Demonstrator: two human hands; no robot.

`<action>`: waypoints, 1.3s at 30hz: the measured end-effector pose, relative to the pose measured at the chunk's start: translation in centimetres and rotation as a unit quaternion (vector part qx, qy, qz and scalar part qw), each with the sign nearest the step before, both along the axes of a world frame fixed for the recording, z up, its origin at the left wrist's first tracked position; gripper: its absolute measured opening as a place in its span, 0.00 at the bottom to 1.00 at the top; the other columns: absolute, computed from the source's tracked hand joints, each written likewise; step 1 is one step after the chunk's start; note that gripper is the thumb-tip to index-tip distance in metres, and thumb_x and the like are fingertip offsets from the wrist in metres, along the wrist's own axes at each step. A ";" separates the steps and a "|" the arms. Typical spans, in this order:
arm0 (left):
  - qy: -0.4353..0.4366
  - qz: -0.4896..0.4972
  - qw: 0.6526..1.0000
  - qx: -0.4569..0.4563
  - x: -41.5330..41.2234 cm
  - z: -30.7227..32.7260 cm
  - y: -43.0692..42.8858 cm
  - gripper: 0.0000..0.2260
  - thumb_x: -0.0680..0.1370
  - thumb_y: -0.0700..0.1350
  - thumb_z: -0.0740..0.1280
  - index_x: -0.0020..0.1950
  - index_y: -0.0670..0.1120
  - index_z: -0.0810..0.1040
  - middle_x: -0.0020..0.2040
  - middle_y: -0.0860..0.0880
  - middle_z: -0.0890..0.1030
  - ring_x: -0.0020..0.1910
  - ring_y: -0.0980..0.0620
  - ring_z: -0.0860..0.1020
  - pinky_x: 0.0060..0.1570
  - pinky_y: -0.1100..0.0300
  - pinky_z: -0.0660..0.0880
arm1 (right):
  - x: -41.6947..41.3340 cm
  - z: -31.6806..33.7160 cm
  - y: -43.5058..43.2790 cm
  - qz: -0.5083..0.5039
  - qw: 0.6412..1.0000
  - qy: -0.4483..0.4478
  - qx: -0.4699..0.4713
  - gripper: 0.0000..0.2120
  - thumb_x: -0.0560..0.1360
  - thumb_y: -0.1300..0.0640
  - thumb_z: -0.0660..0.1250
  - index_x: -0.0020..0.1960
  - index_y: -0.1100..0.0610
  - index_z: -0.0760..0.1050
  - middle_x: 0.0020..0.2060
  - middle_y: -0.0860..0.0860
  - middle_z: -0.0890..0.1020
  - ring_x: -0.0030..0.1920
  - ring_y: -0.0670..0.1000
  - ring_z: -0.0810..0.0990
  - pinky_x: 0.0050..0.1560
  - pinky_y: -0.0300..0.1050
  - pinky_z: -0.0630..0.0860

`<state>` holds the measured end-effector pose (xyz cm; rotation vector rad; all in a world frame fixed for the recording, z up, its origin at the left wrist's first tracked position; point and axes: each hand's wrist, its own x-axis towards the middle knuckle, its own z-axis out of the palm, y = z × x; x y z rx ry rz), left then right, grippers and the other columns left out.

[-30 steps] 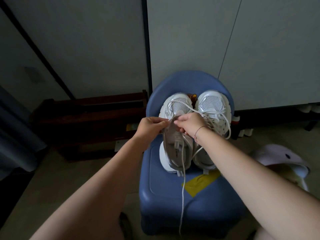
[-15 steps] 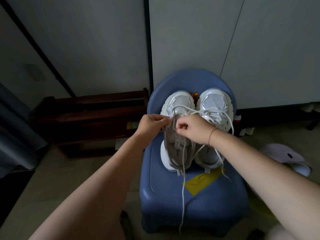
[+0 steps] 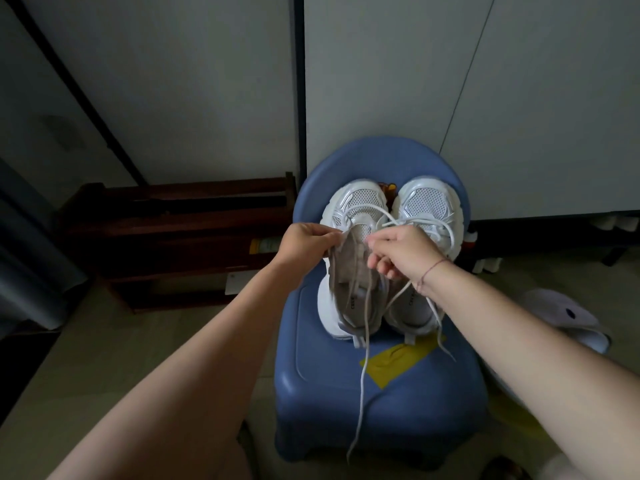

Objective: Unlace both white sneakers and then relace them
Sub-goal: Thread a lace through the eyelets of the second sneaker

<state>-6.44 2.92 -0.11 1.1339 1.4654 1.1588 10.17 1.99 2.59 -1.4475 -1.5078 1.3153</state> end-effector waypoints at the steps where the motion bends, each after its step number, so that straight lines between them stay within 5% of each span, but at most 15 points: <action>1: 0.002 0.000 1.000 0.001 0.0 0.0 0.0 0.03 0.75 0.37 0.72 0.47 0.39 0.84 0.37 0.47 0.82 0.35 0.56 0.79 0.42 0.65 0.79 | -0.5 0.0 0.3 -0.020 0.999 0.022 -0.016 0.07 0.78 0.67 0.59 0.51 0.62 0.76 0.28 0.56 0.77 0.19 0.43 0.70 0.19 0.33 0.66; 14: 0.026 0.020 0.999 0.004 0.3 -0.3 0.0 0.05 0.75 0.38 0.73 0.49 0.38 0.84 0.35 0.50 0.82 0.30 0.62 0.79 0.33 0.72 0.74 | -2.4 -0.6 1.2 -0.009 0.998 -0.055 -0.042 0.13 0.76 0.63 0.63 0.33 0.59 0.72 0.24 0.52 0.71 0.16 0.43 0.63 0.18 0.31 0.58; 19: 0.033 0.021 0.999 0.001 0.4 -0.2 0.1 0.04 0.74 0.39 0.73 0.47 0.41 0.84 0.35 0.52 0.82 0.34 0.59 0.78 0.38 0.69 0.77 | 0.2 0.5 -2.3 0.159 0.975 -0.134 -0.076 0.08 0.75 0.60 0.67 0.37 0.58 0.76 0.23 0.46 0.74 0.19 0.41 0.65 0.23 0.32 0.62; 22: 0.025 0.020 0.999 -0.003 0.6 -0.1 0.1 0.01 0.74 0.38 0.72 0.43 0.42 0.84 0.36 0.48 0.82 0.38 0.52 0.79 0.47 0.58 0.80 | 0.2 -0.5 -5.8 0.254 0.942 -0.169 -0.139 0.05 0.74 0.63 0.66 0.40 0.60 0.78 0.19 0.46 0.74 0.18 0.41 0.65 0.20 0.32 0.61; 25: 0.030 0.026 0.999 -0.009 0.7 -0.1 0.2 0.07 0.74 0.36 0.72 0.36 0.46 0.83 0.34 0.45 0.81 0.38 0.49 0.78 0.48 0.54 0.79 | 0.3 -2.2 -8.4 0.285 0.925 -0.182 -0.171 0.05 0.74 0.64 0.66 0.40 0.60 0.78 0.19 0.47 0.74 0.17 0.42 0.67 0.20 0.33 0.62; 29: 0.026 0.028 0.999 -0.010 0.8 -0.3 0.4 0.09 0.73 0.37 0.72 0.34 0.47 0.82 0.36 0.43 0.81 0.39 0.48 0.78 0.52 0.47 0.79 | 0.8 -1.7 -7.4 0.203 0.954 -0.203 -0.092 0.09 0.77 0.61 0.65 0.38 0.61 0.75 0.23 0.51 0.76 0.17 0.43 0.70 0.19 0.34 0.62; 32: 0.023 0.033 0.999 -0.012 0.8 -0.3 0.5 0.08 0.73 0.37 0.73 0.34 0.47 0.82 0.35 0.43 0.81 0.39 0.48 0.78 0.54 0.45 0.80 | 0.1 -0.9 -5.6 0.087 0.987 -0.132 -0.016 0.09 0.79 0.63 0.60 0.45 0.67 0.75 0.26 0.53 0.77 0.18 0.45 0.71 0.18 0.34 0.63; 35: 0.026 0.030 0.999 -0.015 0.8 -0.3 0.5 0.08 0.73 0.38 0.73 0.35 0.47 0.82 0.36 0.44 0.81 0.40 0.48 0.79 0.55 0.46 0.80 | -1.6 -1.9 -4.9 0.018 0.997 -0.026 -0.065 0.09 0.80 0.64 0.57 0.49 0.67 0.74 0.27 0.55 0.77 0.19 0.47 0.74 0.18 0.34 0.66; 39: 0.024 0.026 0.999 -0.016 0.7 -0.4 0.5 0.09 0.72 0.38 0.73 0.33 0.48 0.82 0.35 0.46 0.82 0.40 0.48 0.80 0.54 0.46 0.80 | -3.3 -2.9 -4.0 -0.080 0.992 0.054 -0.080 0.12 0.78 0.65 0.58 0.38 0.62 0.74 0.24 0.53 0.77 0.18 0.46 0.74 0.18 0.33 0.66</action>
